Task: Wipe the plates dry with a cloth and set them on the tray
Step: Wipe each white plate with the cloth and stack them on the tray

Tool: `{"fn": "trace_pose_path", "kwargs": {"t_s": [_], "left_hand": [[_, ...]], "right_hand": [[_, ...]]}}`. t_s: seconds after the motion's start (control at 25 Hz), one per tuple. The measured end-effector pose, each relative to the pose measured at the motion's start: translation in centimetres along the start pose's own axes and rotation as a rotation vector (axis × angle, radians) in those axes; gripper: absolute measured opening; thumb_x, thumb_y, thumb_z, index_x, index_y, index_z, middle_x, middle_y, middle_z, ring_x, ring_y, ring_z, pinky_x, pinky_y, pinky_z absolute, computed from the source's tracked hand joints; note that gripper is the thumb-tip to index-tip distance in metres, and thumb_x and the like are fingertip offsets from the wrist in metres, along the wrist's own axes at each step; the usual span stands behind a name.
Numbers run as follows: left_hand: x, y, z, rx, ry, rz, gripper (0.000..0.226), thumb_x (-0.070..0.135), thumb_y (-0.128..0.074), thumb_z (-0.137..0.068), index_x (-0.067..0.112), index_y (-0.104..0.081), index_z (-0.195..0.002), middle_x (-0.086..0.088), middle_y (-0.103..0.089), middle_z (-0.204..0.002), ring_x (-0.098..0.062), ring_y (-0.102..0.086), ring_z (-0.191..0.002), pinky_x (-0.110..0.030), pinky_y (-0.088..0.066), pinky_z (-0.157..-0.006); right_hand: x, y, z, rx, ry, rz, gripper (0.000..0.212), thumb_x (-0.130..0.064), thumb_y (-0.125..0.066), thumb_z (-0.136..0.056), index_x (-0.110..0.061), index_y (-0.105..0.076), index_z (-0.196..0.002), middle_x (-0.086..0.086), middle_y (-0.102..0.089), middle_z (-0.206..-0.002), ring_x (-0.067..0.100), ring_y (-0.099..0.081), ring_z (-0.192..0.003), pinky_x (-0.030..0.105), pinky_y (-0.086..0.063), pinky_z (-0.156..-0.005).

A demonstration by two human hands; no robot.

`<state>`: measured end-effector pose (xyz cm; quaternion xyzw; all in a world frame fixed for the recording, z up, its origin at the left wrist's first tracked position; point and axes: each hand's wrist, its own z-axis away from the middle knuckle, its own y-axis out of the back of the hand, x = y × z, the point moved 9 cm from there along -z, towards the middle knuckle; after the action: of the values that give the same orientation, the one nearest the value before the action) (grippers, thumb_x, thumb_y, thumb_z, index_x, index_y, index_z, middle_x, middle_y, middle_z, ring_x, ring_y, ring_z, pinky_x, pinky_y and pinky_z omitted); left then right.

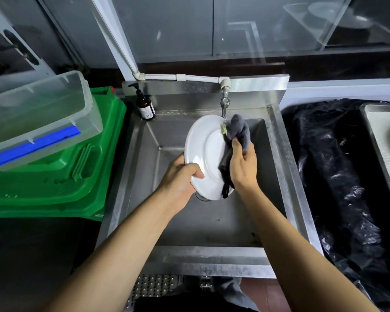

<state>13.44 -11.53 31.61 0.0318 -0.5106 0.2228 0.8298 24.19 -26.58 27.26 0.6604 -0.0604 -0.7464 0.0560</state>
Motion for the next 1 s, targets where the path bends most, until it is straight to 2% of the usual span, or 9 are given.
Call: {"fn": "trace_pose_path", "kwargs": {"t_s": [0.12,0.2,0.28,0.4,0.52,0.6,0.8,0.88,1.0], "left_hand": [[0.1,-0.5,0.0,0.010,-0.021,-0.018,0.042,-0.022,-0.037,-0.076,-0.005,-0.061,-0.105,-0.019,-0.064,-0.097,-0.031,-0.059,-0.095,-0.044,-0.045,-0.087],[0.2,-0.9,0.0,-0.009,-0.053,0.010,0.053,-0.026,-0.030,-0.077,-0.005,-0.060,-0.116,-0.020,-0.064,-0.107,-0.030,-0.060,-0.104,-0.043,-0.045,-0.095],[0.2,-1.0,-0.1,-0.035,-0.060,0.049,0.059,-0.027,-0.028,-0.076,-0.003,-0.059,-0.121,-0.021,-0.065,-0.112,-0.029,-0.061,-0.109,-0.045,-0.044,-0.104],[-0.3,-0.4,0.0,-0.051,0.025,0.068,0.059,-0.022,-0.035,-0.074,0.008,-0.065,-0.114,-0.018,-0.070,-0.103,-0.032,-0.065,-0.097,-0.048,-0.050,-0.093],[-0.4,0.4,-0.1,-0.042,0.050,0.093,0.051,-0.018,-0.039,-0.075,0.013,-0.070,-0.103,-0.014,-0.074,-0.102,-0.032,-0.069,-0.092,-0.046,-0.054,-0.083],[-0.1,1.0,-0.7,-0.025,0.046,0.172,0.052,-0.018,-0.040,-0.073,0.018,-0.075,-0.086,-0.009,-0.076,-0.095,-0.027,-0.073,-0.085,-0.042,-0.057,-0.074],[0.6,1.8,-2.6,0.038,0.032,0.296,0.054,-0.016,-0.038,-0.070,0.011,-0.063,-0.109,-0.016,-0.072,-0.103,-0.035,-0.070,-0.092,-0.046,-0.058,-0.078],[0.9,1.3,-2.8,0.020,0.017,0.309,0.056,-0.017,-0.036,-0.071,0.010,-0.064,-0.111,-0.017,-0.072,-0.103,-0.034,-0.070,-0.091,-0.045,-0.059,-0.078],[1.4,0.6,-3.4,0.044,-0.012,0.349,0.048,-0.015,-0.037,-0.082,0.008,-0.068,-0.111,-0.015,-0.073,-0.100,-0.027,-0.071,-0.086,-0.035,-0.059,-0.074]], "right_hand": [[-5.3,-2.6,1.7,-0.112,0.369,0.006,0.049,-0.036,-0.049,-0.095,-0.011,-0.058,-0.137,0.005,-0.056,-0.144,0.017,-0.049,-0.136,0.037,-0.037,-0.116],[-8.8,-4.5,3.7,-0.212,0.722,0.122,0.049,-0.026,-0.051,-0.094,-0.010,-0.057,-0.140,0.011,-0.053,-0.148,0.025,-0.044,-0.142,0.041,-0.031,-0.120],[-10.1,-5.6,4.2,-0.288,0.906,0.222,0.046,-0.021,-0.053,-0.094,-0.007,-0.060,-0.137,0.013,-0.056,-0.144,0.029,-0.047,-0.138,0.045,-0.034,-0.117],[-8.7,-4.3,1.6,-0.231,0.724,0.187,0.031,-0.019,-0.053,-0.097,-0.010,-0.066,-0.123,0.006,-0.065,-0.126,0.023,-0.057,-0.121,0.043,-0.044,-0.105],[-3.5,-0.7,-1.8,-0.071,0.220,0.117,0.022,-0.032,-0.050,-0.101,-0.019,-0.067,-0.110,-0.003,-0.066,-0.108,0.011,-0.060,-0.102,0.036,-0.048,-0.092],[-0.5,0.5,-1.3,-0.012,0.051,0.010,0.025,-0.036,-0.050,-0.100,-0.018,-0.066,-0.105,-0.002,-0.067,-0.103,0.010,-0.059,-0.097,0.036,-0.047,-0.088],[1.5,-1.1,5.9,0.070,0.090,-0.179,0.051,-0.033,-0.050,-0.098,-0.016,-0.050,-0.146,-0.002,-0.054,-0.146,0.004,-0.048,-0.135,0.022,-0.037,-0.112],[1.3,-2.3,7.8,0.028,0.148,-0.159,0.055,-0.028,-0.049,-0.101,-0.021,-0.040,-0.154,-0.005,-0.039,-0.160,0.005,-0.031,-0.149,0.027,-0.025,-0.123],[-0.9,-4.1,9.8,-0.076,0.333,-0.075,0.060,-0.029,-0.046,-0.100,-0.048,-0.029,-0.154,-0.019,-0.028,-0.163,0.009,-0.017,-0.156,0.039,-0.013,-0.128]]}}
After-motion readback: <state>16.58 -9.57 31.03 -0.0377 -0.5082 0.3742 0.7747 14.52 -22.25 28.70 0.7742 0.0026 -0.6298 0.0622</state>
